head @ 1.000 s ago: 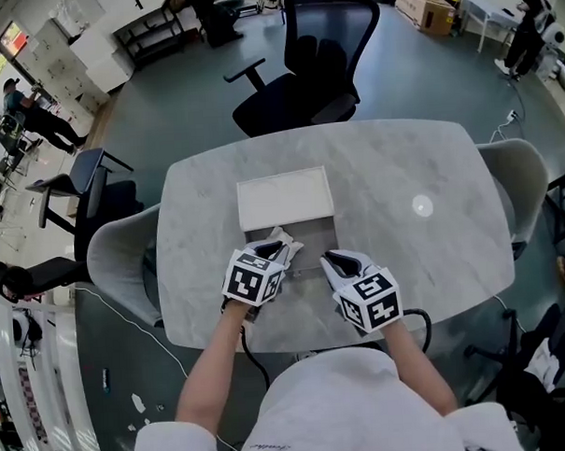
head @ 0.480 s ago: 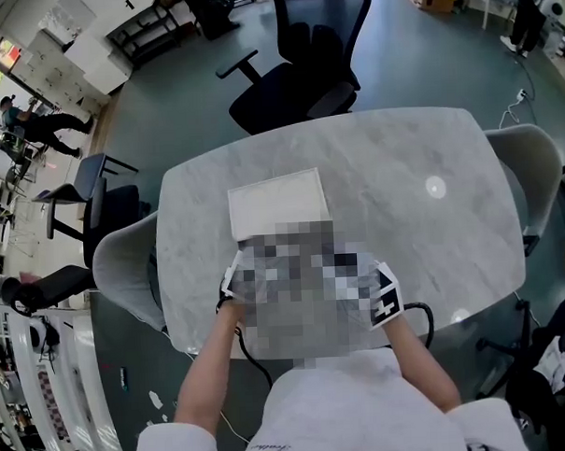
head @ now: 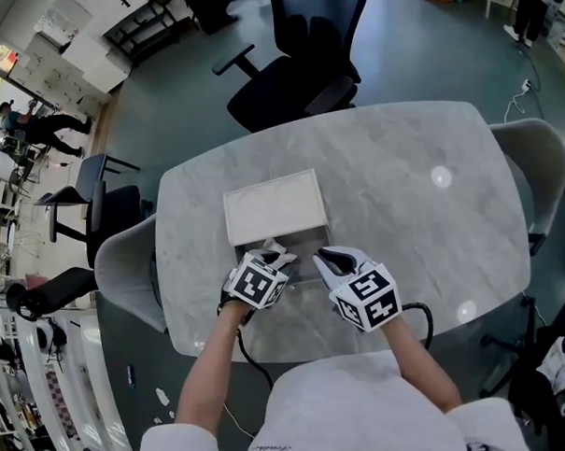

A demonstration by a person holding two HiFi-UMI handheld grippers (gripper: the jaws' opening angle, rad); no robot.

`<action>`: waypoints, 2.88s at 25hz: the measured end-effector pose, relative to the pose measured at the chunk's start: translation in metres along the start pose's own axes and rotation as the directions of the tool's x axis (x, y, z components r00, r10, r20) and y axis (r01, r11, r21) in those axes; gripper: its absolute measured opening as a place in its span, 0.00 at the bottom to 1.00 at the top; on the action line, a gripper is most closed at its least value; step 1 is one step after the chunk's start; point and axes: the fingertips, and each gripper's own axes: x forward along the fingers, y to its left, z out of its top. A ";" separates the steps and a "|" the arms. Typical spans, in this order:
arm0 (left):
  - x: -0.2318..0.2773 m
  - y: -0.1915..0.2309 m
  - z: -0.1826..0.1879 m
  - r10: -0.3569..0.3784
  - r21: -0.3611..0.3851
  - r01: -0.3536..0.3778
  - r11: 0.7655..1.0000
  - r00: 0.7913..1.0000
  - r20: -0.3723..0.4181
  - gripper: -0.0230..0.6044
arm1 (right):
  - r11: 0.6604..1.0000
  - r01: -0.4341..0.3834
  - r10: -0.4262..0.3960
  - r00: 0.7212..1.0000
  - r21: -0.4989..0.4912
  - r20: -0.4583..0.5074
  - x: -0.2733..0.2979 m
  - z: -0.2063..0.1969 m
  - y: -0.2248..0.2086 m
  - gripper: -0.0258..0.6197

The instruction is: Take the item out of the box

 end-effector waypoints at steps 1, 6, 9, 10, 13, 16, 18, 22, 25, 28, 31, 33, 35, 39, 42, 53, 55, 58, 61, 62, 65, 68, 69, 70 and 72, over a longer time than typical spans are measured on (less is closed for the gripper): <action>0.002 0.000 0.000 0.003 0.011 -0.003 1.000 1.000 -0.010 0.22 | 1.000 -0.002 0.002 1.000 0.005 -0.001 0.000 -0.001 -0.001 0.08; 0.012 0.001 -0.002 0.030 0.080 -0.025 0.996 0.998 -0.055 0.22 | 1.000 -0.004 0.004 1.000 0.028 0.001 0.001 0.000 -0.007 0.08; 0.018 0.002 -0.006 0.057 0.100 -0.050 0.994 0.995 -0.077 0.22 | 0.999 -0.002 0.003 1.000 0.039 -0.003 0.000 -0.002 -0.011 0.08; 0.019 0.002 -0.006 0.062 0.103 -0.054 0.993 0.995 -0.080 0.22 | 0.999 -0.001 0.001 1.000 0.041 -0.005 -0.001 -0.003 -0.012 0.08; 0.021 0.006 -0.005 0.082 0.118 -0.072 0.990 0.993 -0.084 0.18 | 0.999 0.005 -0.004 1.000 0.041 -0.016 0.000 -0.006 -0.015 0.08; 0.022 0.008 -0.007 0.094 0.129 -0.082 0.988 0.991 -0.091 0.11 | 0.999 0.003 -0.002 1.000 0.041 -0.023 0.000 -0.009 -0.013 0.08; 0.021 0.008 -0.008 0.096 0.131 -0.084 0.988 0.991 -0.092 0.10 | 0.999 0.004 -0.004 1.000 0.043 -0.022 -0.001 -0.010 -0.013 0.08; 0.021 0.008 -0.006 0.099 0.122 -0.089 0.988 0.992 -0.077 0.08 | 0.998 0.017 -0.016 1.000 0.056 -0.006 -0.003 -0.010 -0.016 0.08; 0.019 0.008 -0.009 0.111 0.128 -0.101 0.987 0.991 -0.073 0.07 | 0.998 0.021 -0.022 1.000 0.063 0.003 -0.004 -0.009 -0.016 0.08; 0.013 0.008 -0.008 0.115 0.115 -0.108 0.987 0.992 -0.056 0.07 | 0.997 0.023 -0.025 1.000 0.073 0.017 -0.006 -0.007 -0.014 0.08; 0.008 0.007 -0.008 0.126 0.101 -0.122 0.987 0.991 -0.037 0.07 | 0.997 0.025 -0.029 0.999 0.078 0.040 -0.011 -0.004 -0.014 0.08; 0.005 0.005 -0.009 0.133 0.096 -0.129 0.987 0.991 -0.026 0.07 | 0.997 0.025 -0.028 0.998 0.067 0.049 -0.014 -0.004 -0.012 0.07; 0.000 0.004 -0.011 0.138 0.091 -0.137 0.986 0.990 -0.009 0.07 | 0.998 0.023 -0.026 0.998 0.054 0.055 -0.016 -0.004 -0.008 0.07; -0.013 0.000 -0.007 0.142 0.077 -0.145 0.986 0.989 0.037 0.07 | 0.999 0.016 -0.019 0.998 0.033 0.068 -0.019 0.000 0.002 0.07; -0.020 -0.003 -0.005 0.146 0.066 -0.151 0.986 0.987 0.068 0.07 | 1.000 0.014 -0.015 0.997 0.013 0.076 -0.021 0.001 0.008 0.07; -0.074 -0.001 -0.010 0.263 -0.063 -0.255 0.965 0.932 0.248 0.07 | 0.997 -0.021 0.029 0.993 -0.072 0.112 -0.028 0.010 0.048 0.07; -0.088 0.003 -0.013 0.290 -0.102 -0.271 0.957 0.913 0.287 0.07 | 0.996 -0.032 0.042 0.992 -0.085 0.115 -0.025 0.014 0.057 0.07; -0.111 0.006 -0.018 0.331 -0.163 -0.292 0.942 0.883 0.333 0.07 | 0.993 -0.049 0.062 0.991 -0.111 0.120 -0.022 0.021 0.072 0.06; -0.135 0.009 -0.032 0.373 -0.225 -0.308 0.925 0.852 0.368 0.07 | 0.988 -0.069 0.087 0.988 -0.141 0.129 -0.019 0.028 0.094 0.06; -0.144 0.011 -0.039 0.388 -0.248 -0.311 0.917 0.840 0.379 0.07 | 0.986 -0.075 0.095 0.987 -0.148 0.132 -0.016 0.030 0.103 0.06; -0.166 0.016 -0.057 0.434 -0.316 -0.322 0.893 0.801 0.412 0.07 | 0.980 -0.093 0.117 0.984 -0.174 0.133 -0.009 0.033 0.124 0.05; -0.183 0.016 -0.074 0.473 -0.380 -0.320 0.868 0.766 0.436 0.07 | 0.973 -0.109 0.136 0.983 -0.203 0.126 -0.004 0.034 0.141 0.05; -0.189 0.016 -0.081 0.487 -0.400 -0.320 0.858 0.755 0.439 0.07 | 0.970 -0.116 0.144 0.982 -0.213 0.123 -0.002 0.034 0.148 0.05; -0.195 0.016 -0.089 0.502 -0.423 -0.321 0.847 0.745 0.440 0.07 | 0.967 -0.124 0.153 0.981 -0.224 0.120 -0.001 0.034 0.156 0.05; -0.207 0.016 -0.105 0.535 -0.470 -0.321 0.822 0.719 0.444 0.07 | 0.959 -0.140 0.172 0.978 -0.246 0.115 0.003 0.035 0.172 0.05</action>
